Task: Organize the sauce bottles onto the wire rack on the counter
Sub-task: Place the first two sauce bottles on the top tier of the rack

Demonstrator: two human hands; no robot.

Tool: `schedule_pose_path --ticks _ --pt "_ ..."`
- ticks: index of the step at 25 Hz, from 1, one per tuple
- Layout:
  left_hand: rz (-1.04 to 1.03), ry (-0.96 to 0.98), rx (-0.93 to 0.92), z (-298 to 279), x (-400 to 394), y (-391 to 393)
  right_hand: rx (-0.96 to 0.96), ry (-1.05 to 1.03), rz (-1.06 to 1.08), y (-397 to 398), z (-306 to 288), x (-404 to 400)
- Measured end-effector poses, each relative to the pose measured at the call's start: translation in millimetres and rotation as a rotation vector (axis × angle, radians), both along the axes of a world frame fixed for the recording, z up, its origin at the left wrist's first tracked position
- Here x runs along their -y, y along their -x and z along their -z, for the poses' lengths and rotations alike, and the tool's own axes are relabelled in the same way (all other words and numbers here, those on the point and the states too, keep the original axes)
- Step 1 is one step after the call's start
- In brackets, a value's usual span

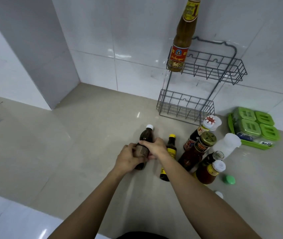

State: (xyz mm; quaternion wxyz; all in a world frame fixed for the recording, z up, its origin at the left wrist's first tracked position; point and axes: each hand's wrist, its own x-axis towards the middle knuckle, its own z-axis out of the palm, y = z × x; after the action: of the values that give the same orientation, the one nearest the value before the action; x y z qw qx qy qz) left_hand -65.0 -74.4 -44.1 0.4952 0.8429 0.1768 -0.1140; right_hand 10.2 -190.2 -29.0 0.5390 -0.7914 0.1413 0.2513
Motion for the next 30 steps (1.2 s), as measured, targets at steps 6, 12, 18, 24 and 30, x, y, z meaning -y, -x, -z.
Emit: schedule_pose_path --ticks 6,12,18,24,30 --pt "-0.203 0.473 0.160 -15.2 -13.6 5.8 0.087 -0.330 -0.004 -7.9 -13.6 6.7" --pt "-0.138 0.851 0.083 -65.2 -24.7 -3.9 0.272 -0.629 -0.056 -21.9 -70.6 4.4" --pt "-0.192 0.748 0.324 -100.6 -6.2 -18.7 0.396 -0.563 -0.112 -24.7 -124.0 23.7" --pt "-0.148 0.708 0.440 -128.4 17.4 -44.6 0.384 -0.403 -0.132 -34.5 -159.9 56.2" --pt "0.016 0.653 0.490 -148.5 35.0 -73.6 0.523 -0.408 -0.068 -42.1 -186.4 84.0"
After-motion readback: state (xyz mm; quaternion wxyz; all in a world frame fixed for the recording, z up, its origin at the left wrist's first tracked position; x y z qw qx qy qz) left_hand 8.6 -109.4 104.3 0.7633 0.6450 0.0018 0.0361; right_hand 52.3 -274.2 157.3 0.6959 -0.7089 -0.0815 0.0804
